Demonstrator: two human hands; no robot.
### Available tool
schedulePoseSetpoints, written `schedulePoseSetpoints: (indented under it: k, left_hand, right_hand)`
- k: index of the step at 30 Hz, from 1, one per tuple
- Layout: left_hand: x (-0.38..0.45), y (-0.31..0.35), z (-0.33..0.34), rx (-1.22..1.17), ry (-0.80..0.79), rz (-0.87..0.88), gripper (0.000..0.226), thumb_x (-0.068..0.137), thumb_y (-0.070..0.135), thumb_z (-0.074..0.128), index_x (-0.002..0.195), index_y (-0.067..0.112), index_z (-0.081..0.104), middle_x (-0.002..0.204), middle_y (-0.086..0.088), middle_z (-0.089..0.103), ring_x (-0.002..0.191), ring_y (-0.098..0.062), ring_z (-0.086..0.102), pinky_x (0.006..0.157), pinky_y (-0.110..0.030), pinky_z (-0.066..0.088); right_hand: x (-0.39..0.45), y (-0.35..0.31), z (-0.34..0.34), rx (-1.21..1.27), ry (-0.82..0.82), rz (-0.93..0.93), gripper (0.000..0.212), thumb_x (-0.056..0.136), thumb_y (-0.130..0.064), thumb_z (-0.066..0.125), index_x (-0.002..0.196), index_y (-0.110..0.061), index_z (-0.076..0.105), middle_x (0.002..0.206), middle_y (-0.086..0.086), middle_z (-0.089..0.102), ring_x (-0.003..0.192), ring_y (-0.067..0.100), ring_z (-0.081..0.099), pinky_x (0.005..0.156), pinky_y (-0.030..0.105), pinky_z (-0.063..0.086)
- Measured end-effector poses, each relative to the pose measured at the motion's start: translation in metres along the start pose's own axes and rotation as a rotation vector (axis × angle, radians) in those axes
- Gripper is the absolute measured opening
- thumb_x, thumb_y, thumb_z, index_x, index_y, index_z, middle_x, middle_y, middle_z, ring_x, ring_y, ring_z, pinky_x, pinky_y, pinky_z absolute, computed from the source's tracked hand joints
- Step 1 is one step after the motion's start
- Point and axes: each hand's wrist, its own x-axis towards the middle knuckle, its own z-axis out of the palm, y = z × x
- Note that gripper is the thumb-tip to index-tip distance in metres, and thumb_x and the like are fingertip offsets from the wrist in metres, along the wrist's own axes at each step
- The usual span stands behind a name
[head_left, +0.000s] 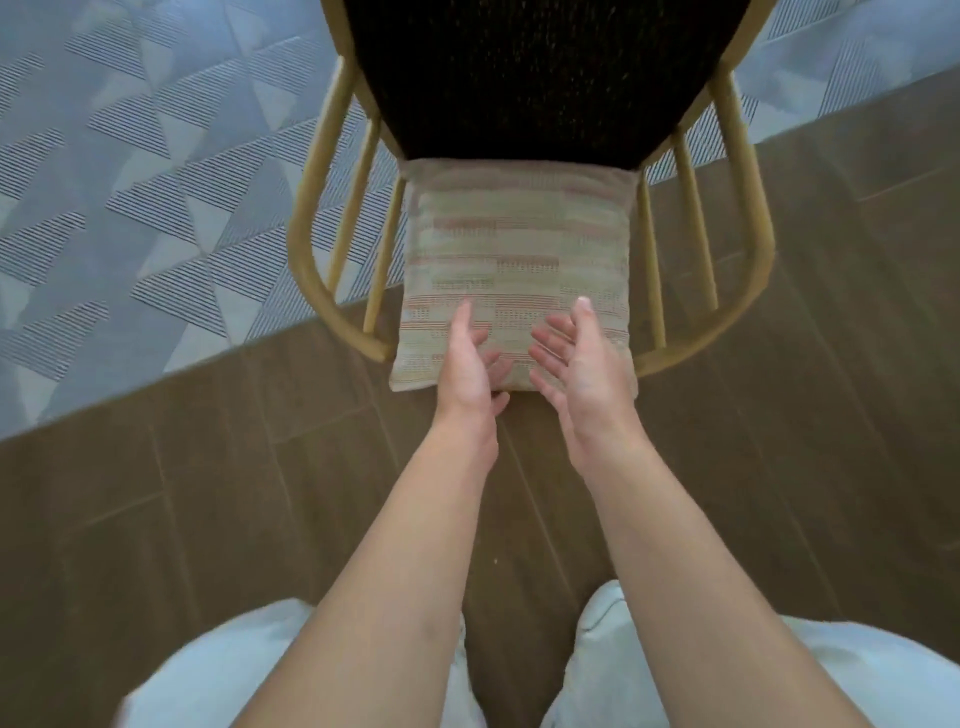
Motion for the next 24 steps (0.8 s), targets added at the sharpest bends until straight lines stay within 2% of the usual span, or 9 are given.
schedulePoseSetpoints:
  k: [3,7,10,14,16,20,24]
  left_hand:
    - [0.059,-0.045,0.003,-0.048,0.036,-0.034,0.063,0.1,0.061,0.039,0.144,0.017,0.052,0.142,-0.009,0.056,0.126,-0.021,0.056,0.113,-0.047,0.038]
    - [0.119,-0.091,0.008,-0.09,0.084,-0.027,0.062,0.101,0.06,0.038,0.143,0.017,0.052,0.14,-0.008,0.058,0.12,-0.02,0.058,0.112,-0.048,0.038]
    - [0.15,-0.122,0.01,-0.114,0.086,-0.025,0.064,0.098,0.064,0.038,0.139,0.018,0.056,0.133,-0.005,0.063,0.116,-0.019,0.059,0.105,-0.045,0.039]
    - [0.176,-0.149,0.009,-0.165,0.099,-0.038,0.058,0.098,0.062,0.043,0.121,0.013,0.065,0.112,-0.006,0.071,0.11,-0.023,0.064,0.104,-0.045,0.044]
    - [0.181,-0.156,0.009,-0.209,0.092,-0.059,0.06,0.096,0.063,0.047,0.124,0.013,0.065,0.113,-0.008,0.073,0.11,-0.024,0.067,0.106,-0.048,0.046]
    - [0.186,-0.16,0.006,-0.263,0.086,-0.094,0.069,0.09,0.065,0.056,0.138,0.015,0.056,0.119,-0.009,0.071,0.11,-0.026,0.068,0.105,-0.049,0.049]
    - [0.194,-0.162,0.003,-0.26,0.134,-0.088,0.074,0.089,0.061,0.063,0.146,0.019,0.043,0.127,-0.007,0.064,0.115,-0.027,0.063,0.104,-0.049,0.05]
  right_hand:
    - [0.055,0.045,-0.01,0.072,0.003,0.03,0.052,0.105,-0.049,0.038,0.138,-0.013,0.053,0.133,0.007,0.061,0.119,0.018,0.059,0.093,0.031,0.047]
    - [0.108,0.089,-0.022,0.126,0.01,0.035,0.052,0.104,-0.051,0.039,0.139,-0.016,0.052,0.132,0.004,0.062,0.117,0.017,0.06,0.095,0.032,0.047]
    - [0.132,0.115,-0.028,0.171,0.013,0.022,0.049,0.105,-0.048,0.039,0.139,-0.016,0.053,0.13,0.003,0.063,0.117,0.016,0.06,0.092,0.029,0.047]
    - [0.151,0.137,-0.03,0.165,0.018,0.017,0.036,0.106,-0.046,0.037,0.115,-0.019,0.059,0.124,0.003,0.066,0.117,0.016,0.061,0.105,0.036,0.045]
    - [0.155,0.141,-0.032,0.168,0.033,0.023,0.033,0.105,-0.046,0.038,0.109,-0.022,0.06,0.119,0.002,0.068,0.112,0.014,0.063,0.105,0.037,0.045]
    - [0.155,0.147,-0.036,0.161,0.069,0.03,0.042,0.103,-0.048,0.042,0.123,-0.017,0.062,0.117,-0.001,0.07,0.111,0.012,0.064,0.102,0.036,0.047]
    - [0.16,0.16,-0.039,0.217,0.192,0.109,0.039,0.096,-0.05,0.058,0.112,-0.016,0.066,0.11,0.0,0.073,0.105,0.015,0.067,0.094,0.037,0.053]
